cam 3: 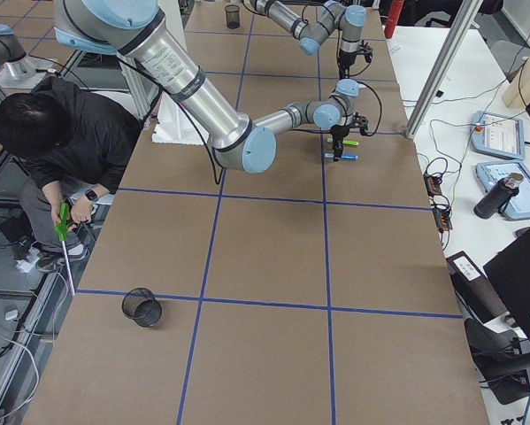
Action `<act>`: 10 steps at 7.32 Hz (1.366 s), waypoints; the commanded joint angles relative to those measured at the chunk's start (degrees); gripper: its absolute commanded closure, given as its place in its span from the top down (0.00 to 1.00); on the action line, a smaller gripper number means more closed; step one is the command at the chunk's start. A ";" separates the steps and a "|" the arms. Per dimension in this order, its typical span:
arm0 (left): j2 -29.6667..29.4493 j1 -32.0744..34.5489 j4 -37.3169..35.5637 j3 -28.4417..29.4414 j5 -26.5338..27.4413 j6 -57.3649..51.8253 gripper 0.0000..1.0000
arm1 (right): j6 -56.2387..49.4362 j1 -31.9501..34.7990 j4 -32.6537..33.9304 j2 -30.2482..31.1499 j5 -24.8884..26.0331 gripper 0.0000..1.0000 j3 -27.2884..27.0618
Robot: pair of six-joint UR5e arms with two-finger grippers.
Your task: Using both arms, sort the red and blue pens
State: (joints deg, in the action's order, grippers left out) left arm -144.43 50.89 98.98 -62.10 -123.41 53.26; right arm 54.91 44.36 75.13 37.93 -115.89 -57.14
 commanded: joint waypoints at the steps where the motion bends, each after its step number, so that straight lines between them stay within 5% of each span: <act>1: 0.02 0.00 0.07 -0.04 -0.08 0.00 0.00 | 0.02 -0.07 0.11 0.04 -0.04 0.71 0.45; 5: 0.20 0.00 0.07 -0.04 0.01 0.00 0.00 | 0.11 0.02 0.02 0.04 -0.22 0.41 0.63; 7: 0.20 0.00 -0.02 -0.13 0.01 0.00 0.00 | 1.07 0.02 -0.07 0.04 -0.74 0.00 0.54; 8: 0.37 0.44 -0.10 -0.82 -0.16 0.00 0.00 | 1.07 0.19 -0.07 0.04 -1.62 0.00 0.28; 10: 8.68 3.50 -2.64 -11.40 -4.88 -0.52 0.00 | 0.81 2.21 0.02 0.13 -4.16 0.00 -0.86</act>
State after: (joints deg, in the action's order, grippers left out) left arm -140.59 52.45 97.75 -67.32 -125.43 53.13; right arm 55.88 45.43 75.08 38.03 -118.61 -57.25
